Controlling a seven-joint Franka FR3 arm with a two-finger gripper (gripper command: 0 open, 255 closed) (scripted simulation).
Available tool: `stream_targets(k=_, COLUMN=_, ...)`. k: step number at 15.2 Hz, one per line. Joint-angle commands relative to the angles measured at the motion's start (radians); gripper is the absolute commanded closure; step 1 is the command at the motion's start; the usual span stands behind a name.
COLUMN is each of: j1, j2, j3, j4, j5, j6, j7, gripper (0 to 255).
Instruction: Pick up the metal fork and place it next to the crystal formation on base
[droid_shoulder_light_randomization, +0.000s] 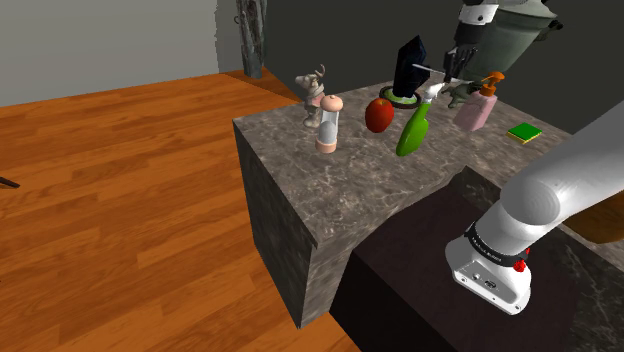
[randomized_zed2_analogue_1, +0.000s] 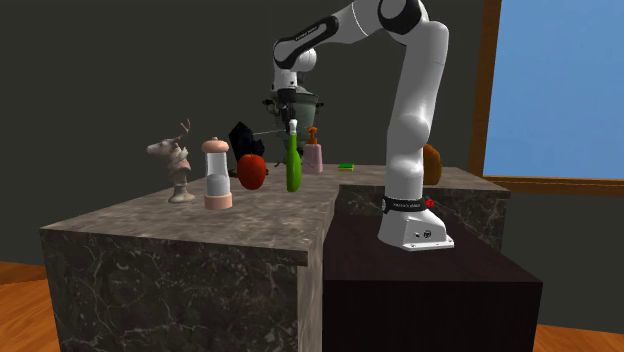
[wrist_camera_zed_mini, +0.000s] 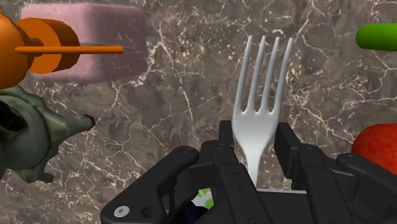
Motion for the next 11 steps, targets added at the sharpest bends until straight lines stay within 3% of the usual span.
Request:
stream_targets(k=1, j1=-0.001, j2=0.003, j3=-0.003, j4=-0.023, j5=0.000, j6=0.027, j7=-0.001, gripper=255)
stream_targets(k=11, j1=-0.004, j2=0.041, j3=-0.013, j4=-0.123, j5=0.007, j6=0.163, j7=-0.005, gripper=255)
